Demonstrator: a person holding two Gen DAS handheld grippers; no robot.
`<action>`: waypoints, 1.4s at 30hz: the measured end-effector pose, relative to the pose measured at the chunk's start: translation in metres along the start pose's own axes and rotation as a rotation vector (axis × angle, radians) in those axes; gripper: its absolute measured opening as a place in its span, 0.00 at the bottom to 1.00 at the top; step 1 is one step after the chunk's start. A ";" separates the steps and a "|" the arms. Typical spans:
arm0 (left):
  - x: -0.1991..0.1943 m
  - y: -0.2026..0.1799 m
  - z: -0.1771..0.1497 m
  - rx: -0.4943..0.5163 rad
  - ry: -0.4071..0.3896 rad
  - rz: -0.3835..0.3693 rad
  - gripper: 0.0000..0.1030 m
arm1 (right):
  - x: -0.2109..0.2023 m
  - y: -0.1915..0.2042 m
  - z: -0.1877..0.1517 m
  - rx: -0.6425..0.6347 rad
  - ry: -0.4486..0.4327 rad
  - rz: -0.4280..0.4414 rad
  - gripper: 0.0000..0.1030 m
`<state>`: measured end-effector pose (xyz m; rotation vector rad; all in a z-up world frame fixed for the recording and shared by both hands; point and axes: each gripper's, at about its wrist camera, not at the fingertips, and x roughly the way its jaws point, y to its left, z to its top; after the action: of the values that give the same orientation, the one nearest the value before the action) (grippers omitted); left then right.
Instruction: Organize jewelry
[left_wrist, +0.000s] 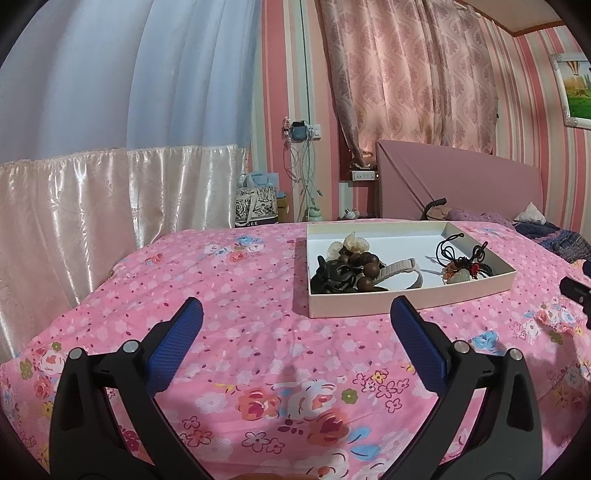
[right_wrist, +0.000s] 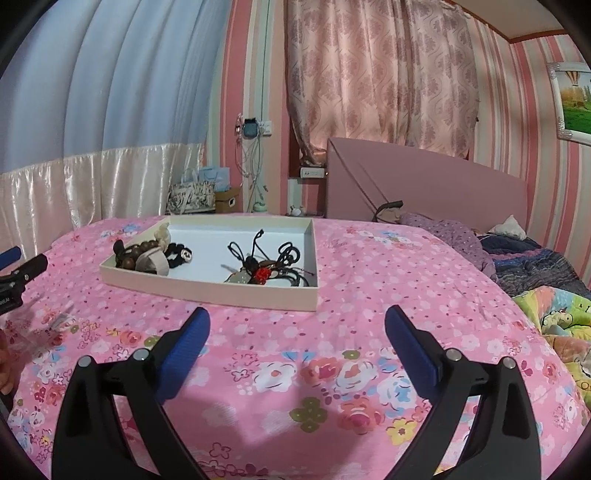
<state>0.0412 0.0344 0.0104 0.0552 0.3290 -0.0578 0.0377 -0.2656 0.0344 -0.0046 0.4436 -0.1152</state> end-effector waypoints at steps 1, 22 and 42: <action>0.000 0.000 0.000 0.003 0.003 0.001 0.97 | 0.002 0.001 0.000 -0.005 0.011 0.004 0.93; 0.005 -0.001 0.001 0.001 0.022 0.010 0.97 | 0.012 0.005 -0.001 -0.009 0.066 -0.015 0.93; 0.012 -0.006 0.000 0.022 0.046 0.012 0.97 | 0.012 0.002 -0.001 -0.001 0.073 -0.020 0.93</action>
<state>0.0524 0.0277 0.0064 0.0808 0.3742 -0.0483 0.0487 -0.2646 0.0284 -0.0055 0.5164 -0.1347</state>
